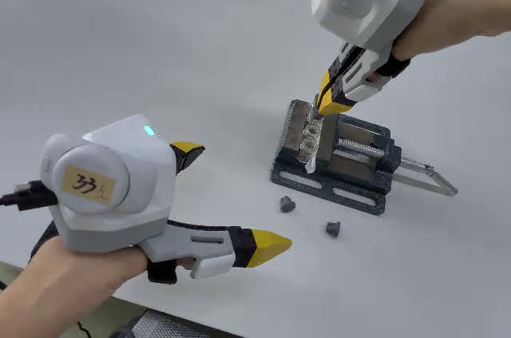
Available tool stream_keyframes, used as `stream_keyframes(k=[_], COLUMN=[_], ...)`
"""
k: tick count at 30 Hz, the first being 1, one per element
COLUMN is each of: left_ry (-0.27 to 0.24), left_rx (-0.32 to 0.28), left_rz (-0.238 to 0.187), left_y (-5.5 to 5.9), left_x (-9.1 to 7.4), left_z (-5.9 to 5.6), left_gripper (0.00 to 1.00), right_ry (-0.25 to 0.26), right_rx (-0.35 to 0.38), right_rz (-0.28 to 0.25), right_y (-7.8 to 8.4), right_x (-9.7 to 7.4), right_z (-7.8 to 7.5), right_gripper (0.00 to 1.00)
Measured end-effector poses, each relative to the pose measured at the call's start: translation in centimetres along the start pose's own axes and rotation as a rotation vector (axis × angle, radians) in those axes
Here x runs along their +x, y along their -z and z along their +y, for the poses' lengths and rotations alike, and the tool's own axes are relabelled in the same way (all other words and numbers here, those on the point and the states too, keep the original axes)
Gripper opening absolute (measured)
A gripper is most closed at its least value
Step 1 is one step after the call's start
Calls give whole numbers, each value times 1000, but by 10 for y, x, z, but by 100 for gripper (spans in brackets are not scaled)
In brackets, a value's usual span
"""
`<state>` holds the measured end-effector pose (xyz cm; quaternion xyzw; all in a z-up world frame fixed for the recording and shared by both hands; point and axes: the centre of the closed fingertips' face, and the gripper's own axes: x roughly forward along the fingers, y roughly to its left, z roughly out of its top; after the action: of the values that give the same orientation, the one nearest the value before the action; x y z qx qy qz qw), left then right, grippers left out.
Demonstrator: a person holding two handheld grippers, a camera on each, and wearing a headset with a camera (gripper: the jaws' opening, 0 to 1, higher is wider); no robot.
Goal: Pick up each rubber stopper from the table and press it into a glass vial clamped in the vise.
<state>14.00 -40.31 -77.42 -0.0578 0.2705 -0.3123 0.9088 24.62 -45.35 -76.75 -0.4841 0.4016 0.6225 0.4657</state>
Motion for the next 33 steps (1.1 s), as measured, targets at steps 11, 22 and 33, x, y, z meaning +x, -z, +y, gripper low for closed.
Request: stream_keyframes(k=[11,22,33], left_ry=[9,12,15], left_rx=[0,-3,6], left_rz=[4,3,-2], left_y=[1,2,-2], left_x=[4,5,5], left_z=[1,-2,-6], left_gripper=[95,95,95], right_ry=[45,57,76], right_rx=[-22,-2,2], right_rz=[26,7,19], right_y=[0,0,2], right_x=[3,3,3], right_z=[-2,-1,0], right_gripper=[0,0,0])
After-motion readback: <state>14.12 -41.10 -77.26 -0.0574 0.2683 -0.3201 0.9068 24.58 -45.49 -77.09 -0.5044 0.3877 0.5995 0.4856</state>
